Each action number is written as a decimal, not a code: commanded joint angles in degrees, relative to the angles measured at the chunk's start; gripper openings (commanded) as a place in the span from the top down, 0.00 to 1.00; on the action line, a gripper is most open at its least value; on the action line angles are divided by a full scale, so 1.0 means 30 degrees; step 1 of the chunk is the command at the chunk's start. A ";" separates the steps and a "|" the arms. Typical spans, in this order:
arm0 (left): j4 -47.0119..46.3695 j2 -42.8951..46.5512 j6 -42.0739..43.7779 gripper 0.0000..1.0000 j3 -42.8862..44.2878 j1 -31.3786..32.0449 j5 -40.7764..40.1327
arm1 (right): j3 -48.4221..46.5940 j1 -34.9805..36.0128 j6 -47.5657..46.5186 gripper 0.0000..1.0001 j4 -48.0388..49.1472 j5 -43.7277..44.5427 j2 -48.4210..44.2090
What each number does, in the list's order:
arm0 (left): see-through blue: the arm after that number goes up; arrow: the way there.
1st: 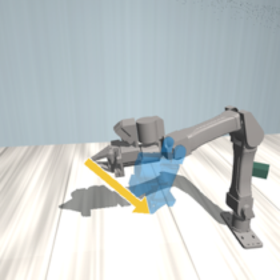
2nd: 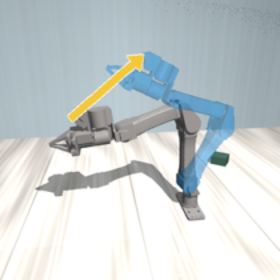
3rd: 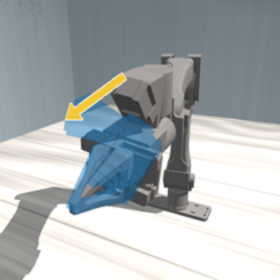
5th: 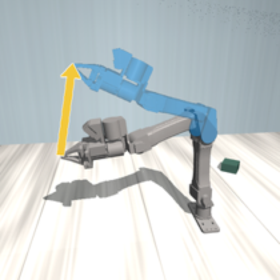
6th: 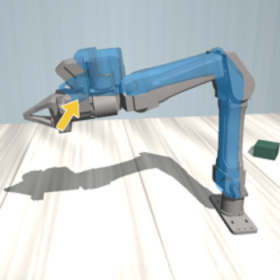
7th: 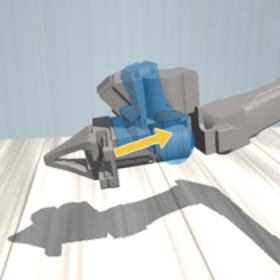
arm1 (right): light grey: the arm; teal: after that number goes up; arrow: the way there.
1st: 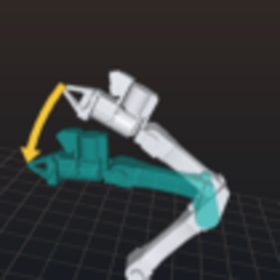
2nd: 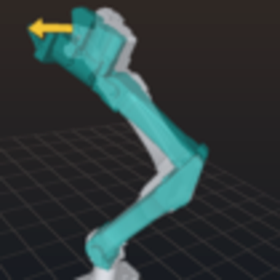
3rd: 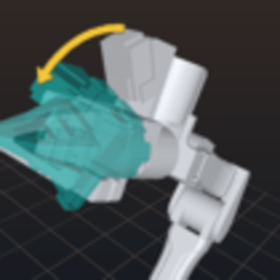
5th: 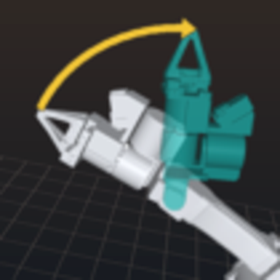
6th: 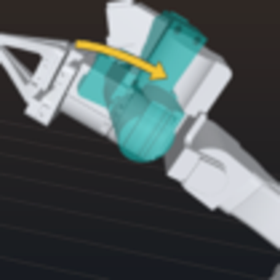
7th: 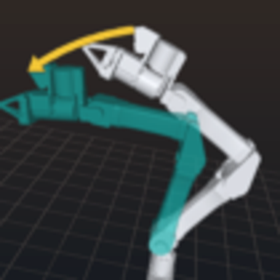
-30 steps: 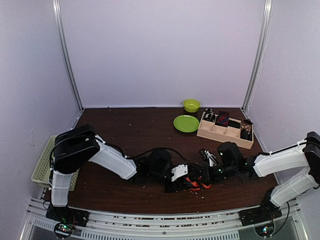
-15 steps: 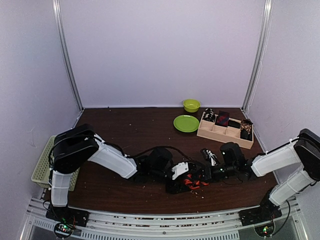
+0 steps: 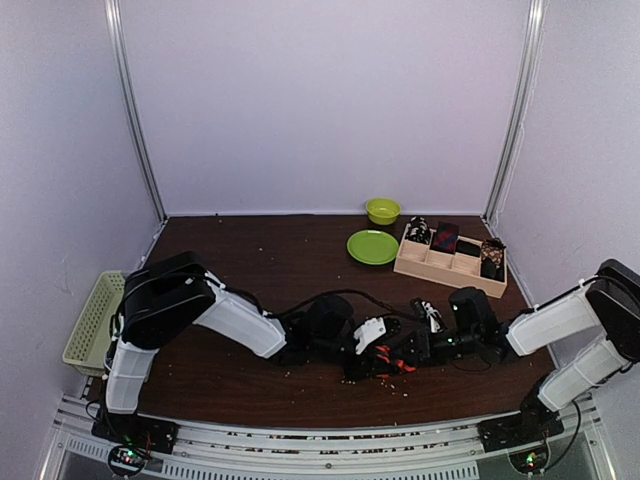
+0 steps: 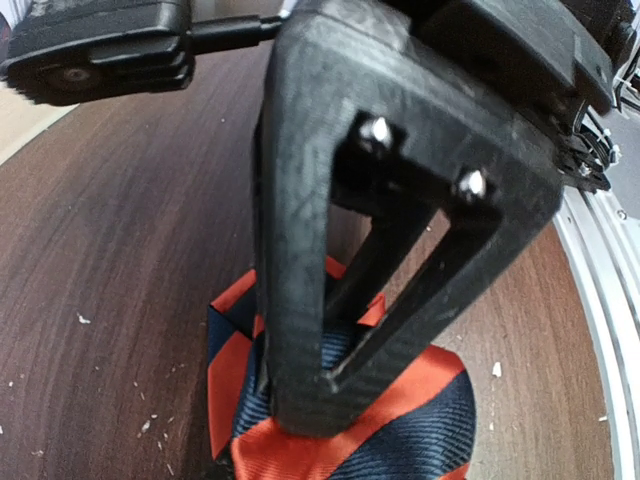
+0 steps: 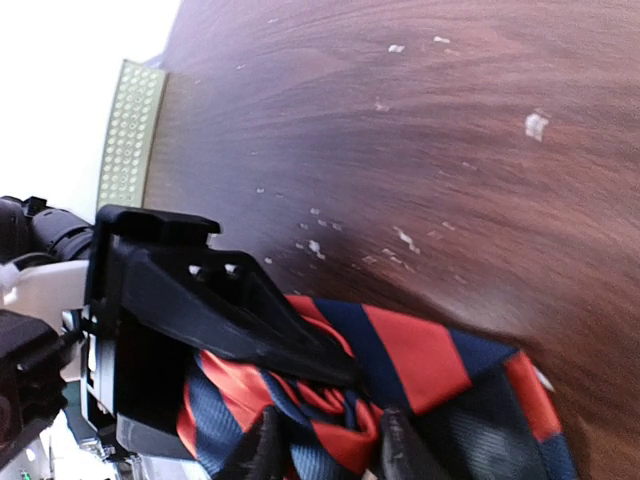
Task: Roll the ties
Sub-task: Roll the tie at the center of the board, then pick up the tie from the center of the board.
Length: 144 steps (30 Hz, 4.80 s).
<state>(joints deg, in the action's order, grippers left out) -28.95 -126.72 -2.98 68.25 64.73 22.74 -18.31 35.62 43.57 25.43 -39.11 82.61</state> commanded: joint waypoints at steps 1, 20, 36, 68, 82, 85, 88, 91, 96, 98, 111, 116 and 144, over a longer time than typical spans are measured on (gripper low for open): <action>0.1033 -0.0347 0.0470 0.67 -0.0765 0.0131 -0.0255 | 0.0564 -0.0395 0.0075 0.67 -0.3172 0.1223 -0.1527; 0.5687 0.0531 0.1905 0.69 -0.0223 0.0161 -0.1677 | -0.0235 -0.2617 -0.1095 0.34 -0.8217 0.1561 -0.4325; 0.6067 0.0141 0.2019 0.68 0.0217 0.0162 -0.1809 | -0.0440 -0.1266 0.0495 0.41 -0.3605 -0.3268 -0.1477; 0.5628 0.0589 0.2355 0.48 -0.0151 0.0118 -0.2108 | -0.3525 0.0696 -0.1855 1.00 -0.8207 0.0188 -0.0528; -0.4535 0.2035 0.0870 0.19 -0.4686 -0.0131 -0.1603 | -0.1636 0.0040 -0.1660 1.00 -0.6002 -0.0471 -0.0569; -0.4963 0.1481 0.0515 0.21 -0.4147 -0.0131 -0.1302 | -0.1488 0.0023 -0.1562 1.00 -0.5677 -0.0639 -0.0597; -0.5540 0.1000 -0.0099 0.23 -0.3533 -0.0033 -0.0986 | -0.1500 0.0023 -0.1530 1.00 -0.5635 -0.0658 -0.0630; -0.5531 0.0569 -0.0319 0.27 -0.2909 0.0086 -0.0902 | -0.1429 -0.0007 -0.1431 1.00 -0.5479 -0.0739 -0.0667; -0.4571 0.0228 -0.0029 0.47 -0.2570 0.0125 -0.0965 | -0.1535 -0.0001 -0.1327 1.00 -0.5561 -0.0909 -0.0837; -0.3844 0.0252 0.0319 0.57 -0.2633 0.0197 -0.1054 | -0.1642 -0.0035 -0.1149 0.92 -0.5508 -0.1159 -0.0943; -0.0358 0.0035 0.1897 0.72 -0.2212 0.0601 -0.1790 | -0.2130 0.0048 0.0867 0.48 -0.3710 -0.2637 -0.1228; 0.0164 -0.0006 0.2187 0.73 -0.1985 0.0629 -0.1812 | -0.2378 0.0224 0.1129 0.43 -0.3599 -0.3090 -0.1411; 0.0709 0.0054 0.2322 0.73 -0.1869 0.0631 -0.1886 | -0.3277 0.0426 -0.1717 1.00 -0.8579 -0.0244 -0.1466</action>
<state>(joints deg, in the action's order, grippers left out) -32.08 -124.84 3.16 63.29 65.73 18.35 -27.77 36.56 40.23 2.28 -42.59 77.91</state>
